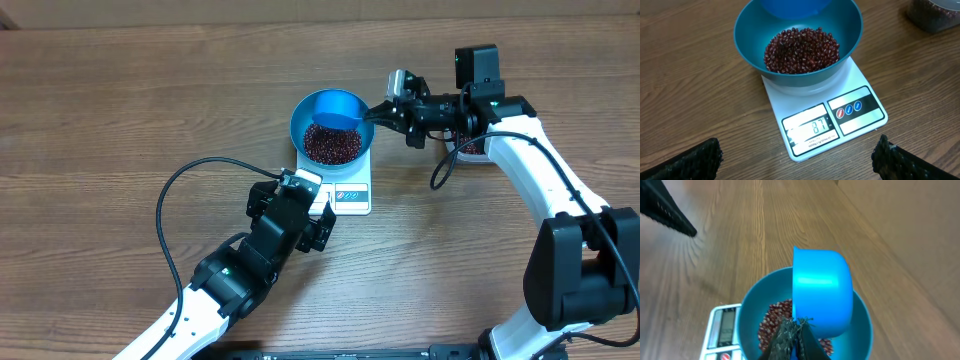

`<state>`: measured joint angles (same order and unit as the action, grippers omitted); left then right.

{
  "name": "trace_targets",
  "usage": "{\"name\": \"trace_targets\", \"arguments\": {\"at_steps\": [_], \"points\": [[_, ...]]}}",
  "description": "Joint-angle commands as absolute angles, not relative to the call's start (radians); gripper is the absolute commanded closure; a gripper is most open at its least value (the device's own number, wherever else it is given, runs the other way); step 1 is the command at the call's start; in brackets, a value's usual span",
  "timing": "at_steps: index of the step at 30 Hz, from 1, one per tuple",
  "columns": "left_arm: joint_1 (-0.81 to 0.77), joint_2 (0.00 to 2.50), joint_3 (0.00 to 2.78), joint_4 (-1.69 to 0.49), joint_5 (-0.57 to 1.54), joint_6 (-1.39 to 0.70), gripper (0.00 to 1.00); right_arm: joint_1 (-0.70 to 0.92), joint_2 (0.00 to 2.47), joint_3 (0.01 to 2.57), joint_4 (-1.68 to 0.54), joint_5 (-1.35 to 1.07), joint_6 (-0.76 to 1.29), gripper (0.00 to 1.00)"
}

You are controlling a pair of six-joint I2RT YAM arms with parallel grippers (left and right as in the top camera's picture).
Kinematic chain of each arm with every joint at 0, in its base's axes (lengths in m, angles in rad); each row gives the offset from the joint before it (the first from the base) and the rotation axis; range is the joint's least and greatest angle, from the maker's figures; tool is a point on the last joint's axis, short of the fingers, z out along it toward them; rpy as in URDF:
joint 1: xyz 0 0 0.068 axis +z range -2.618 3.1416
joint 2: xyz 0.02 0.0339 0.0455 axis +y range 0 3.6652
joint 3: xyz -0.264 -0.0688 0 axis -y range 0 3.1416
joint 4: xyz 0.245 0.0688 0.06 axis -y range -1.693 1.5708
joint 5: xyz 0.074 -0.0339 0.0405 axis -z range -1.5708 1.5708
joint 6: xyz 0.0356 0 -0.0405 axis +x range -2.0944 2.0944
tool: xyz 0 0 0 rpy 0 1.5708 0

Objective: Scoop item into bowl and weigh 150g on scale
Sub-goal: 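Move the empty scoop right back over the bean tub, right gripper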

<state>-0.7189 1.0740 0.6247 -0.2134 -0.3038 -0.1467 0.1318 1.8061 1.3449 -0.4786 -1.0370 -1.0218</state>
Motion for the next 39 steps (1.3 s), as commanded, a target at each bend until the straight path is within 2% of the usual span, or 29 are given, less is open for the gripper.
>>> {"name": "trace_targets", "arguments": {"at_steps": [1,9,17,23,28,33,39], "points": [[-0.713,1.080,0.617,-0.213,-0.321,-0.127,0.00,0.132,1.795,1.350,-0.477,-1.076,-0.923,0.96],[-0.713,1.080,0.617,-0.213,-0.321,-0.128,0.01,0.132,1.747,1.350,-0.477,-1.087,-0.762,0.96],[-0.713,1.080,0.617,-0.213,-0.321,-0.128,0.01,0.128,1.685,1.350,-0.472,-1.086,-0.692,0.96],[-0.713,1.080,0.617,-0.213,-0.321,-0.127,0.00,0.115,1.637,1.350,-0.409,-1.081,-0.555,0.96],[-0.713,1.080,0.617,-0.213,-0.321,-0.127,0.01,0.077,1.617,1.350,-0.310,-1.074,-0.351,0.96],[-0.713,1.080,0.617,-0.213,-0.322,-0.128,0.01,0.015,1.615,1.350,-0.213,-1.075,-0.046,0.96],[-0.713,1.080,0.617,-0.213,-0.321,-0.127,0.01,-0.082,1.614,1.350,-0.190,-1.045,0.250,0.96]]}}
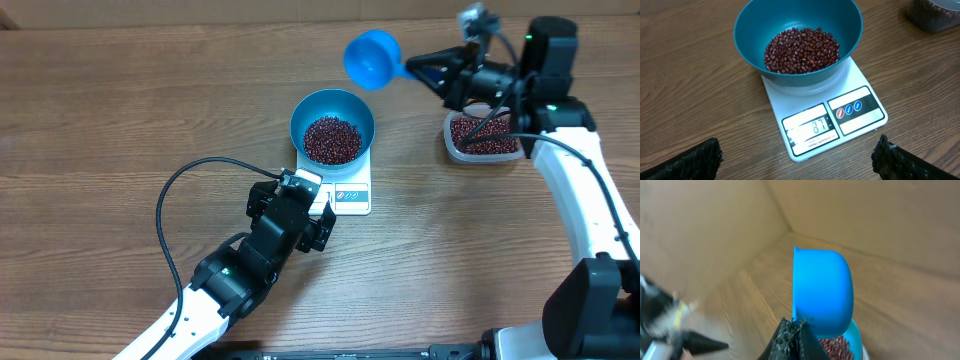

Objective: Scoop item into bowl and weigh 150g on scale
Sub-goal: 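Move the empty scoop right back over the bean tub, right gripper, then lower the blue scoop into the red beans with the right gripper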

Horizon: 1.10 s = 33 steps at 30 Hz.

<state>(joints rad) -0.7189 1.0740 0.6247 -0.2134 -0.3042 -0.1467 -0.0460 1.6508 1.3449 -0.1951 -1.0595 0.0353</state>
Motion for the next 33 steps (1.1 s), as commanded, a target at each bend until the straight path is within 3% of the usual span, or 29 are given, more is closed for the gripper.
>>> {"name": "trace_targets", "arguments": {"at_steps": [1,16,33], "points": [[-0.713,1.080,0.617,-0.213,-0.321,-0.128,0.01,-0.096,1.614,1.350,-0.196,-1.045,0.267,0.96],[-0.713,1.080,0.617,-0.213,-0.321,-0.128,0.01,-0.168,1.605,1.365,-0.563,-0.668,0.280,0.96],[-0.713,1.080,0.617,-0.213,-0.321,-0.128,0.00,-0.168,1.591,1.568,-0.920,-0.242,0.258,0.96]]}}
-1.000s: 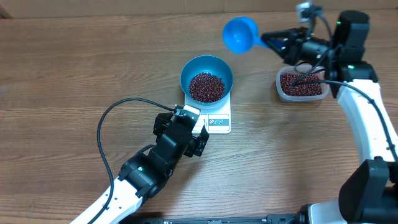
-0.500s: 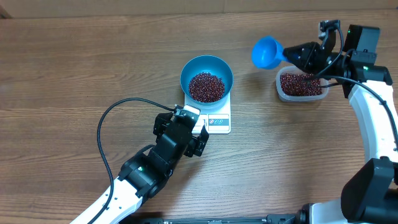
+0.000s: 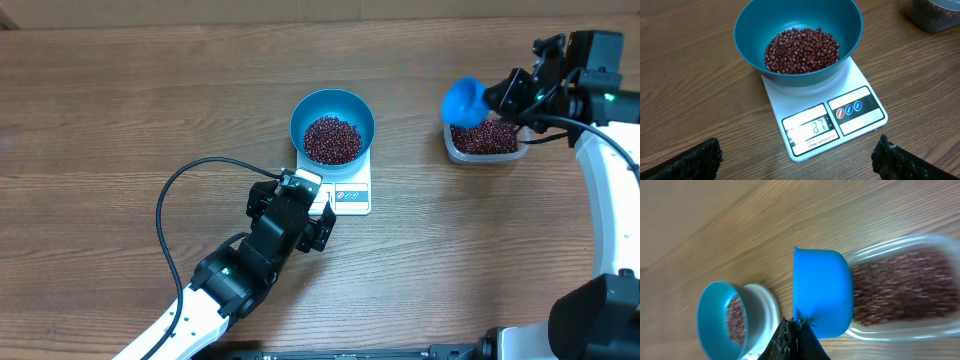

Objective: Scoop item into bowl and weigh 150g on scale
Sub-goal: 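Lower the blue scoop into the red beans with the right gripper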

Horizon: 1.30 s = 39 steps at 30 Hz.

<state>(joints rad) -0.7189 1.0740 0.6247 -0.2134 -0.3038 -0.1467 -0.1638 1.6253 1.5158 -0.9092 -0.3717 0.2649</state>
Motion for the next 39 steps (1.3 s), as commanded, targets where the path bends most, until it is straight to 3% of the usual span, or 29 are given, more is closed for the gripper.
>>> {"name": "trace_targets", "arguments": {"at_steps": [1,23,39], "points": [[-0.713,1.080,0.617,-0.213,-0.321,-0.127,0.01,-0.168,1.591,1.576,-0.928,-0.223,0.258,0.96],[-0.713,1.080,0.617,-0.213,-0.322,-0.127,0.00,-0.168,1.592,1.582,-0.979,0.001,0.262,0.96],[-0.713,1.080,0.617,-0.212,-0.321,-0.128,0.01,-0.152,1.594,1.581,-0.993,0.007,0.262,0.96]]}}
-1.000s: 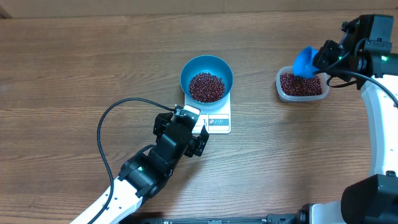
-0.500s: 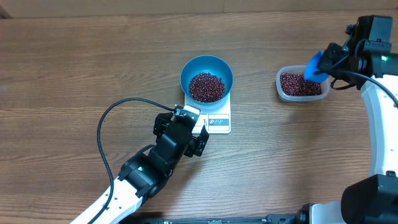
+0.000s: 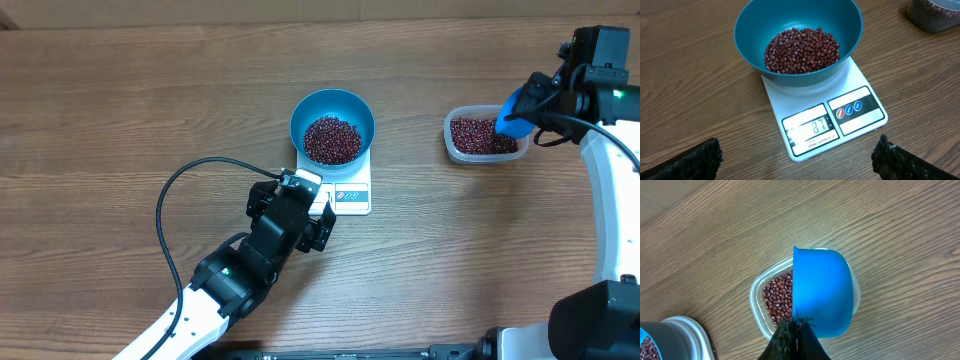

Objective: Scoop item into bowl and weigh 150g on scale
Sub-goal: 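Lower the blue scoop into the red beans with the right gripper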

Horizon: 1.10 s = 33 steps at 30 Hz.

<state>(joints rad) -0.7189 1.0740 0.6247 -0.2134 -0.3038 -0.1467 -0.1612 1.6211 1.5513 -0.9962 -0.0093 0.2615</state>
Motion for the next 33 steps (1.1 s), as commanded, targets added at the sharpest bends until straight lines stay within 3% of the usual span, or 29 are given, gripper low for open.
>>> {"name": "trace_targets", "arguments": {"at_steps": [1,26,33], "points": [[-0.713,1.080,0.617,-0.212,-0.321,-0.127,0.00,-0.152,1.594,1.581,-0.993,0.007,0.262,0.96],[-0.713,1.080,0.617,-0.212,-0.321,-0.127,0.00,-0.152,1.600,1.576,-1.003,0.029,0.261,0.96],[-0.713,1.080,0.617,-0.213,-0.321,-0.127,0.00,-0.129,1.637,1.576,-0.997,0.030,0.143,0.96]]}}
